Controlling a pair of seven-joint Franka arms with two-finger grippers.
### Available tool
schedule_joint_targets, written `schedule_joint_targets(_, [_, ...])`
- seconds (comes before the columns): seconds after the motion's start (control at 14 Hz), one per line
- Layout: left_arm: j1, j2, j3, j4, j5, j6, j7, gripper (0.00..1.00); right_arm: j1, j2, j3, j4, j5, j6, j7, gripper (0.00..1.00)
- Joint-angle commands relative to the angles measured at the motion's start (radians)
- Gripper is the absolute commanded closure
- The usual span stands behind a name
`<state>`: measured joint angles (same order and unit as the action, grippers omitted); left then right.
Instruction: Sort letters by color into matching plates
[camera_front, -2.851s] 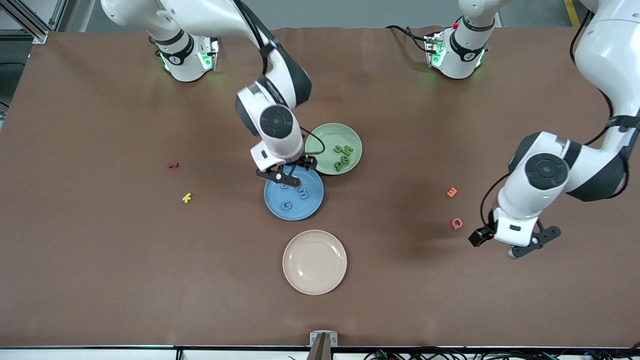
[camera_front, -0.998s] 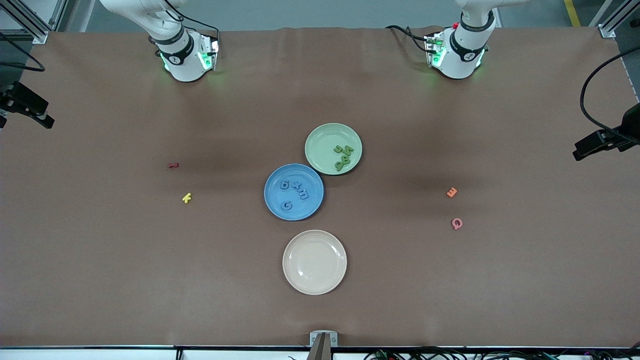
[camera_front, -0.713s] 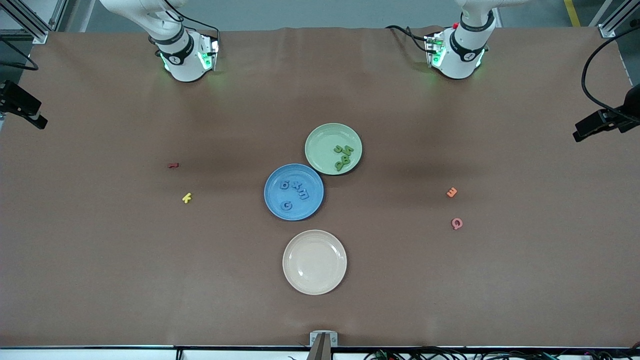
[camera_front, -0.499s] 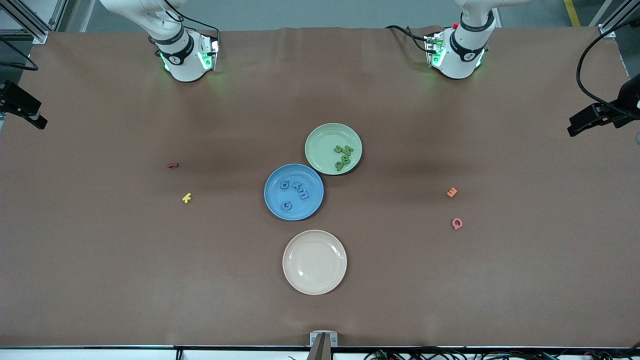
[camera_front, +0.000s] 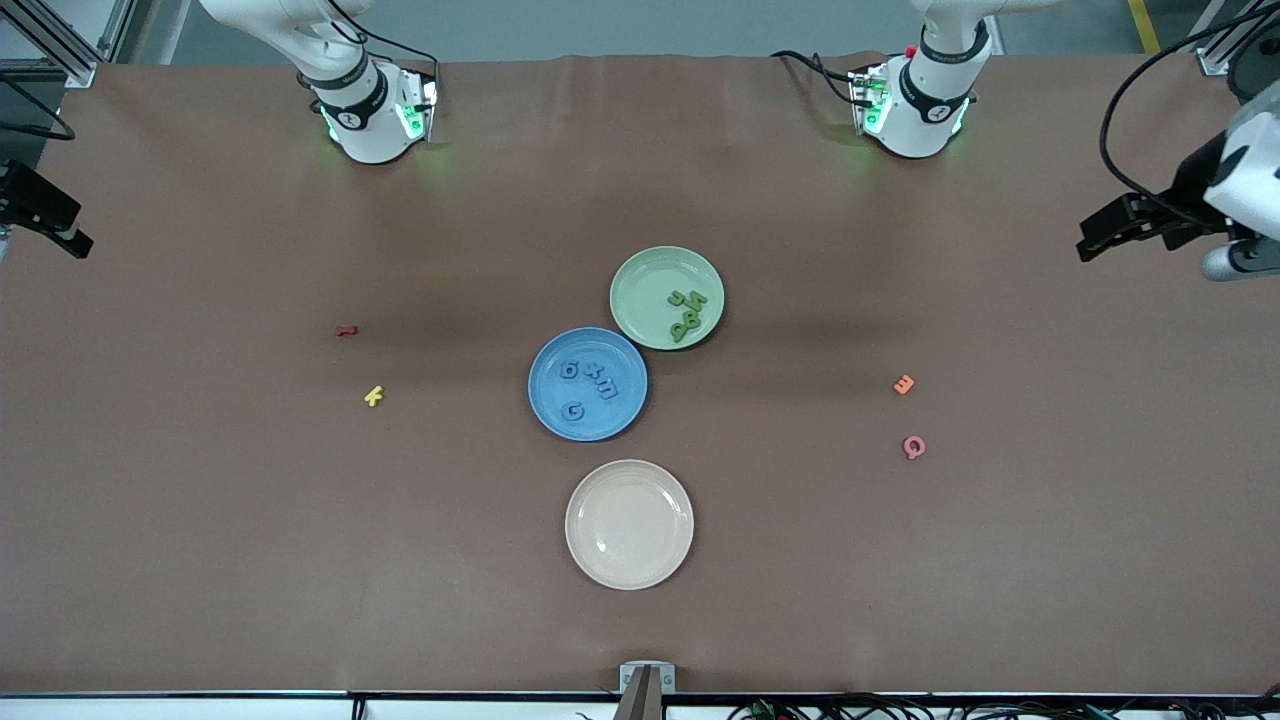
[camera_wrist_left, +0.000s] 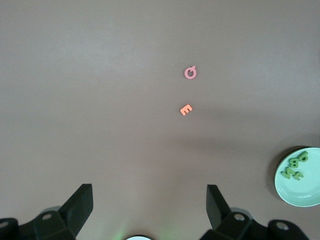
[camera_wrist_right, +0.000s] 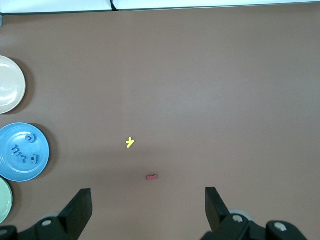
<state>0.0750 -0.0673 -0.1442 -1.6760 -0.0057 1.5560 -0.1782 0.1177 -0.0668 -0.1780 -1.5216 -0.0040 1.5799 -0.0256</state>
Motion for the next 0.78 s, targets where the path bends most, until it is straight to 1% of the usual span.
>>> schedule_joint_targets(0.0, [0.005,-0.028,-0.009,-0.016,-0.002,-0.004,-0.007,0.0,-0.021,0.018,0.015,0.032,0.001,-0.011,-0.002,0.0])
schedule_joint_targets(0.36, [0.0,-0.005,-0.023,0.013,-0.002,-0.005,0.009,0.0,-0.021,0.018,0.015,0.032,0.001,-0.011,-0.002,0.0])
schedule_joint_targets(0.71, [0.002,-0.003,-0.034,0.035,0.0,-0.005,0.029,0.0,-0.021,0.018,0.015,0.032,0.001,-0.011,-0.002,0.0])
